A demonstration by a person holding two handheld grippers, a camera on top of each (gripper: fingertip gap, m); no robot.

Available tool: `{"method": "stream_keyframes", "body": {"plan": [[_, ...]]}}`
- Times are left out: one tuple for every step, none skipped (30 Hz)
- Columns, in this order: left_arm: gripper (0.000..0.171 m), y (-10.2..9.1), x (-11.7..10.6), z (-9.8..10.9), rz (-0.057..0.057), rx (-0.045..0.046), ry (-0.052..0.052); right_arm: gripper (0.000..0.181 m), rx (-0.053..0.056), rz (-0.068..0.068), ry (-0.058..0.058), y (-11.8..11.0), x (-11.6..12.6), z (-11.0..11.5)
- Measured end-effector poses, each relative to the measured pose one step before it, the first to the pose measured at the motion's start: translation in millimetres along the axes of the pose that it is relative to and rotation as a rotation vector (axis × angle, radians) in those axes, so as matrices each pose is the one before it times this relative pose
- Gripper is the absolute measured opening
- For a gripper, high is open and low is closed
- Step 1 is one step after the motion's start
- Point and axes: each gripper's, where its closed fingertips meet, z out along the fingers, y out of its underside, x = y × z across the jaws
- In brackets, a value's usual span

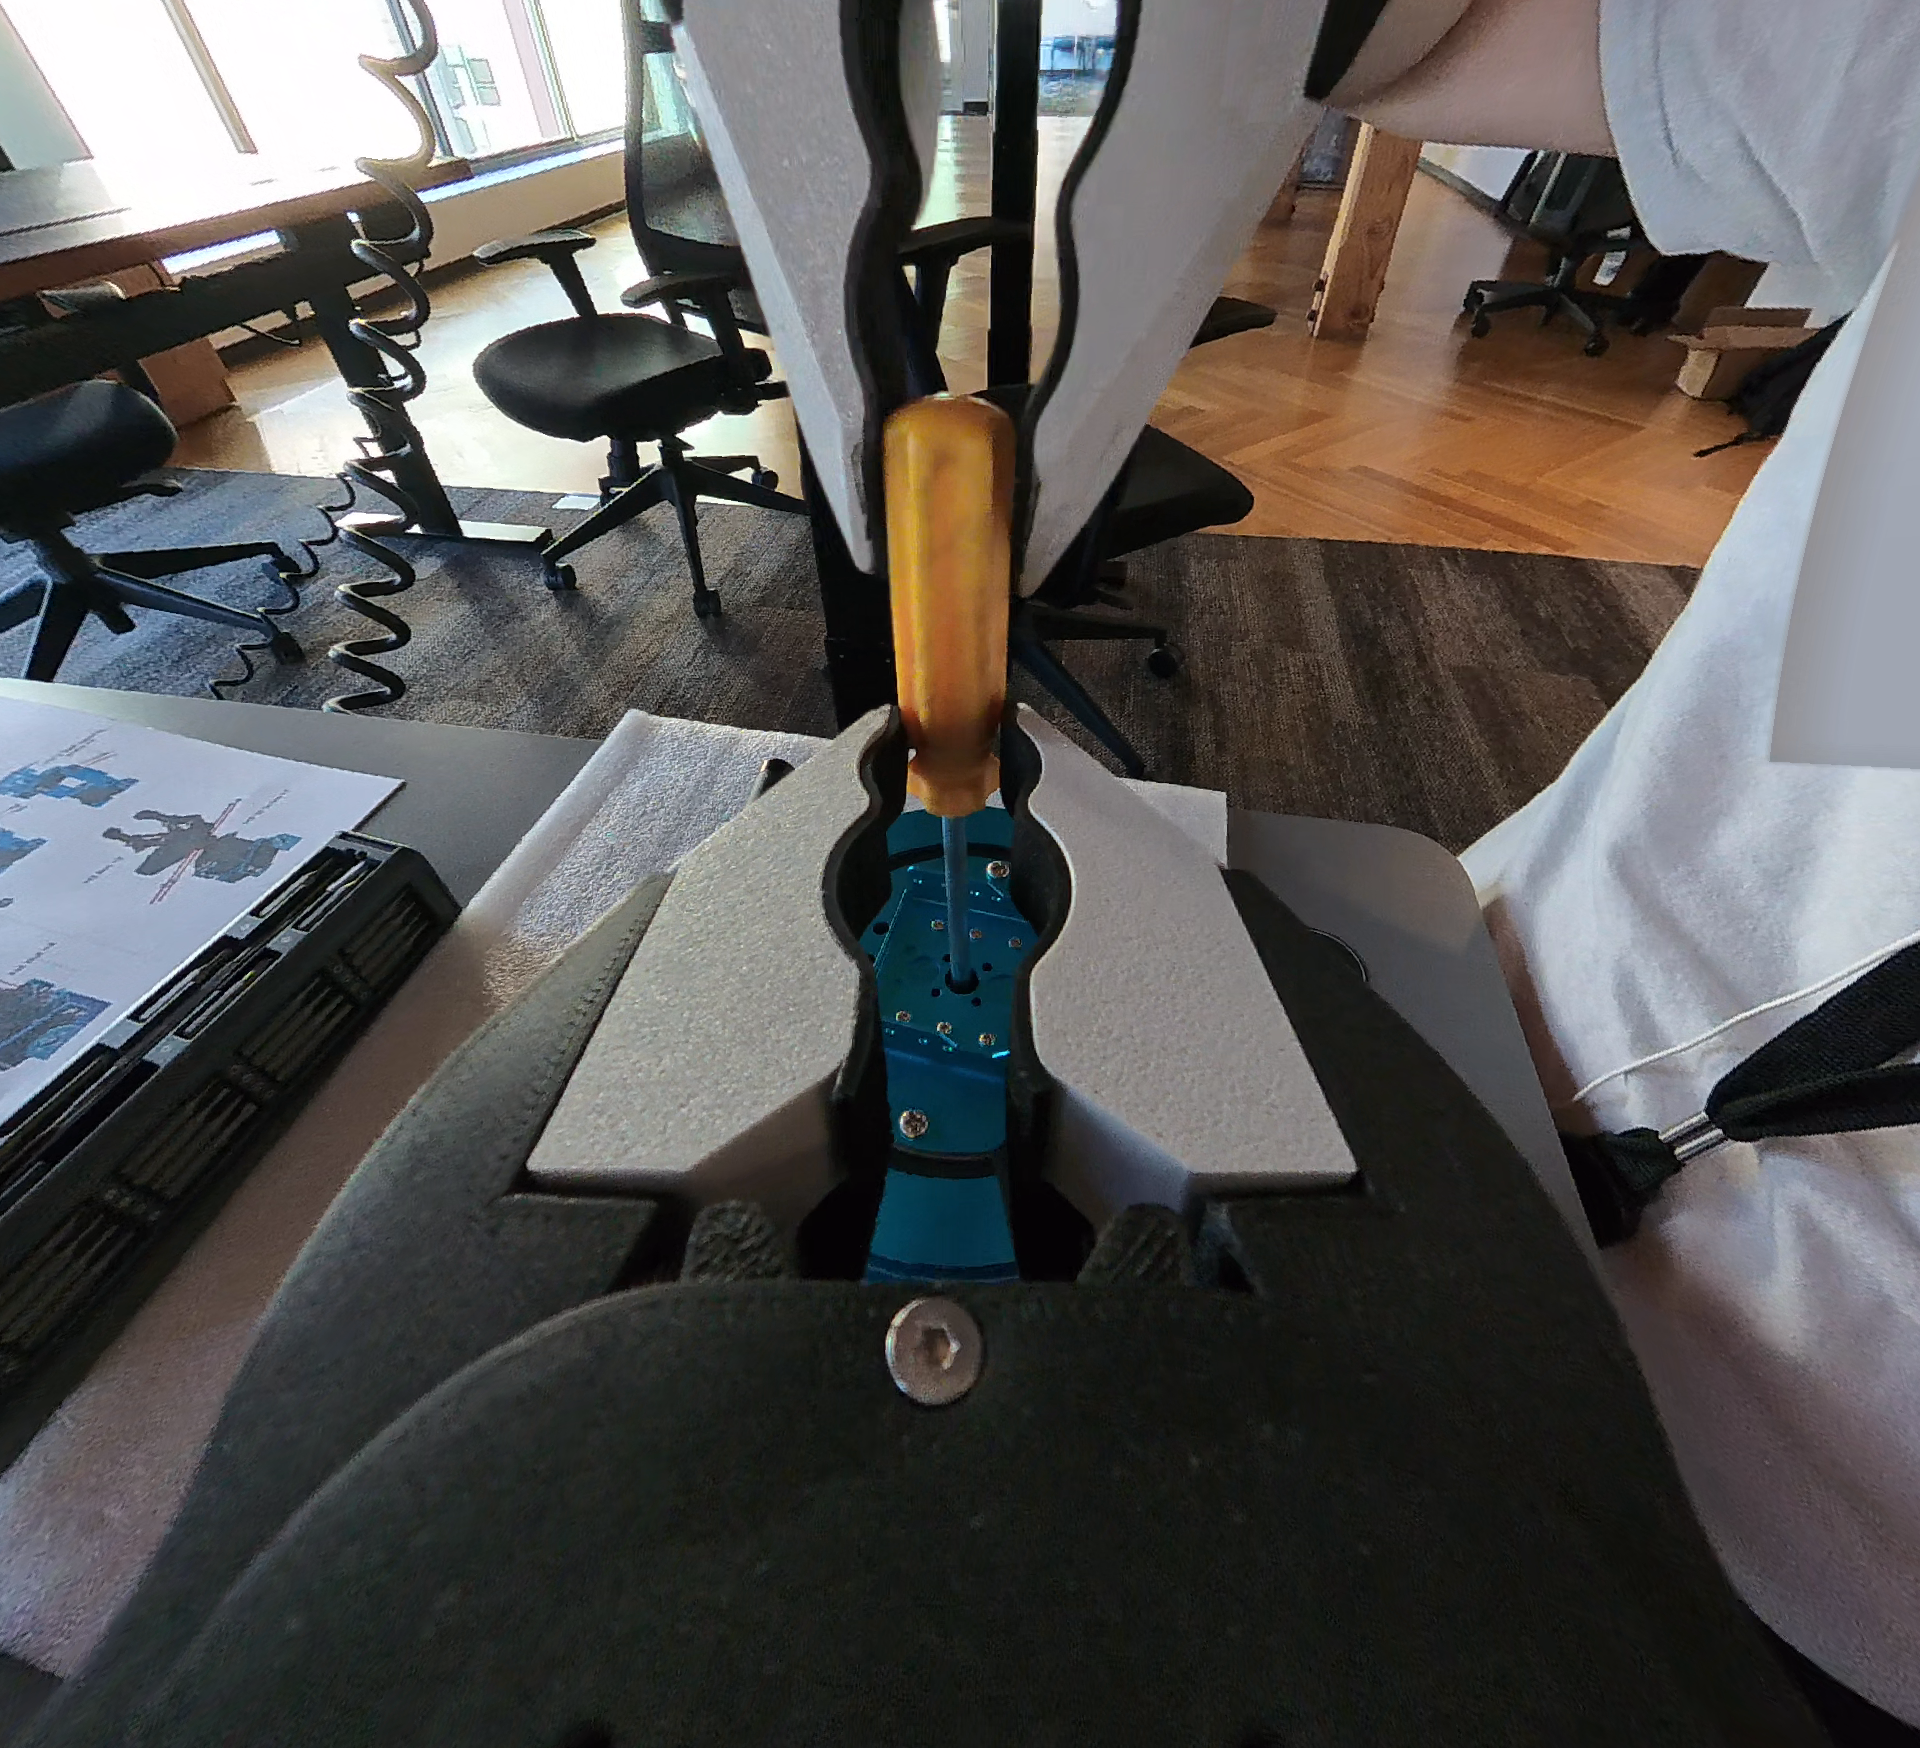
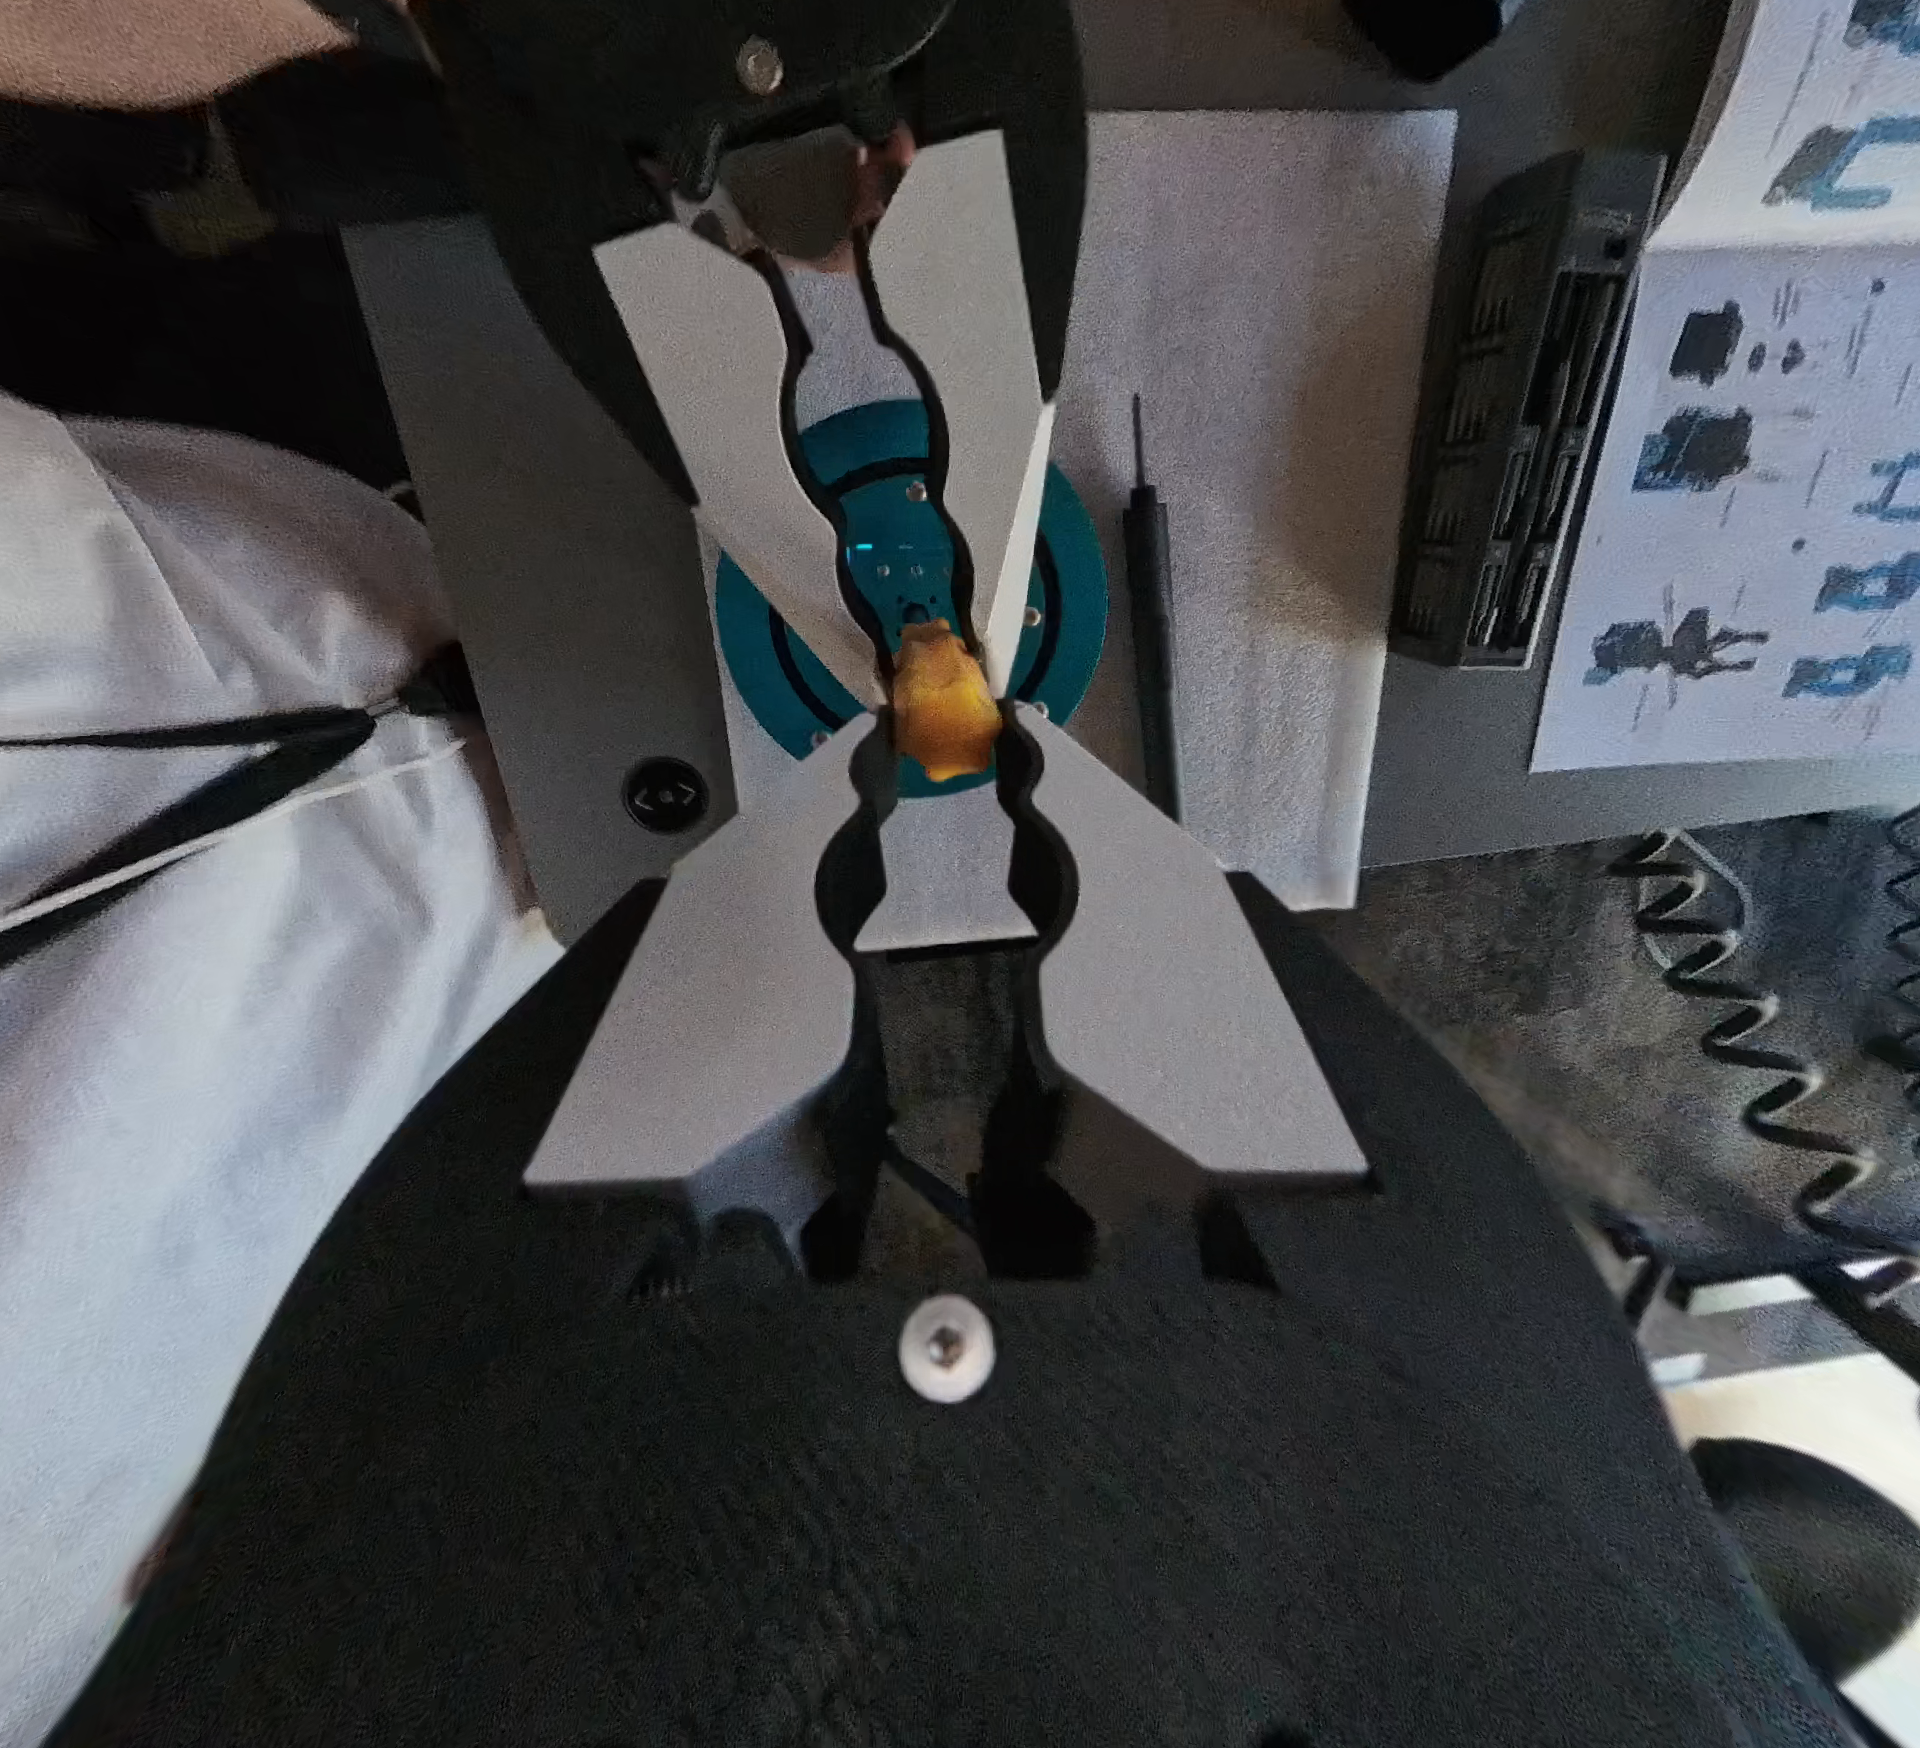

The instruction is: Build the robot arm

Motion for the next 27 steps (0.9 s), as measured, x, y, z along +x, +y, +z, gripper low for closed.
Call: {"method": "stream_keyframes", "body": {"plan": [[0.016, 0.19, -0.09, 0.04, 0.0016, -0.00156, -0.0007, 0.018, 0.0145, 0.0583, 0.0048, -0.31, -0.34, 0.11], [0.016, -0.03, 0.52, 0.27, 0.0009, -0.00097, 0.0040, 0.019, 0.0009, 0.0157, 0.0014, 0.96, -1.41, -0.47], [0.016, -0.21, 0.61, 0.42, 0.0010, 0.00018, 0.0042, 0.018, -0.0041, -0.0199, 0.0052, 0.32, -0.34, -0.83], [0.016, -0.01, -0.06, 0.40, 0.0009, -0.00050, -0.0006, 0.019, 0.0002, -0.0521, 0.0040, -0.53, 0.95, -0.69], [0.016, -0.06, -0.31, 0.34, 0.0002, -0.00081, -0.0017, 0.025, 0.0161, -0.0702, 0.0051, -3.04, 2.42, -1.36], [0.016, -0.01, -0.05, 0.05, -0.0011, 0.00005, 0.0006, 0.040, 0.0270, -0.0823, 0.0294, -5.21, 6.42, -1.90], [0.016, 0.05, -0.26, 0.03, -0.0013, 0.00039, -0.0016, 0.045, 0.0206, -0.0786, 0.0229, -2.86, 5.00, -0.92], [0.016, -0.01, -0.27, -0.06, -0.0004, 0.00019, -0.0017, 0.036, 0.0064, -0.0617, -0.0322, -0.30, -4.96, 0.04], [0.016, -0.04, 0.18, -0.10, 0.0000, -0.00034, 0.0007, 0.024, 0.0076, -0.0343, -0.0364, -1.07, -6.30, 0.90], [0.016, 0.13, 0.10, -0.16, 0.0016, -0.00082, -0.0006, 0.020, -0.0018, -0.0016, -0.0169, -0.17, -2.96, 1.63], [0.016, -0.05, 0.43, -0.13, 0.0024, -0.00029, 0.0012, 0.020, -0.0046, 0.0162, -0.0061, -0.27, -0.38, -0.23], [0.016, 0.00, 0.51, 0.11, 0.0012, -0.00025, 0.0008, 0.020, -0.0093, 0.0303, -0.0075, 0.89, -0.45, -0.04], [0.016, -0.03, -0.02, 0.55, 0.0010, -0.00069, -0.0021, 0.019, -0.0166, 0.0747, -0.0056, 1.66, 0.09, -0.64], [0.015, 0.04, -0.57, 0.75, 0.0003, -0.00068, -0.0047, 0.019, -0.0102, 0.1066, -0.0017, 0.69, 1.32, 0.50], [0.015, 0.09, -0.54, 0.62, -0.0009, -0.00158, -0.0022, 0.018, 0.0023, 0.1103, 0.0011, 0.18, 0.08, 0.67], [0.015, 0.06, 0.22, 0.24, -0.0010, -0.00153, 0.0044, 0.018, 0.0022, 0.0688, 0.0051, 0.79, -1.37, -0.02], [0.015, 0.00, 0.91, 0.11, -0.0002, -0.00013, 0.0076, 0.018, -0.0031, -0.0011, 0.0110, 0.52, -1.60, -0.59], [0.015, -0.16, 0.65, 0.18, 0.0017, 0.00096, 0.0030, 0.018, -0.0025, -0.0494, 0.0135, -0.77, -0.13, -0.44], [0.015, 0.03, -0.28, -0.17, 0.0021, 0.00075, -0.0033, 0.019, 0.0044, -0.0700, 0.0095, -1.25, 1.11, 0.08], [0.015, 0.00, -0.38, -0.40, -0.0015, 0.00069, -0.0019, 0.023, 0.0118, -0.0713, -0.0025, -2.04, 0.47, -0.19], [0.015, 0.03, -0.07, -0.44, -0.0038, 0.00138, 0.0017, 0.033, 0.0135, -0.0724, -0.0054, -1.96, 0.37, -0.71], [0.015, 0.08, -0.12, -0.18, -0.0017, 0.00130, 0.0000, 0.037, 0.0190, -0.0649, 0.0008, -1.98, 1.28, -0.96], [0.015, 0.00, 0.00, -0.18, 0.0004, 0.00028, -0.0005, 0.032, 0.0135, -0.0496, -0.0113, -0.30, -0.85, -0.27], [0.015, 0.03, 0.02, -0.07, 0.0009, -0.00097, -0.0004, 0.025, -0.0014, -0.0362, -0.0096, 0.94, -0.69, 0.64], [0.015, 0.00, -0.51, -0.04, 0.0016, -0.00162, -0.0053, 0.020, 0.0047, -0.0185, -0.0049, -0.66, -0.04, 0.75], [0.015, 0.19, -0.27, -0.28, 0.0017, -0.00108, -0.0017, 0.018, 0.0036, -0.0048, -0.0137, -0.82, -2.24, 0.33], [0.015, 0.01, 0.78, -0.19, 0.0001, 0.00018, 0.0050, 0.018, -0.0051, 0.0108, 0.0038, 0.71, -0.09, -0.34]]}}
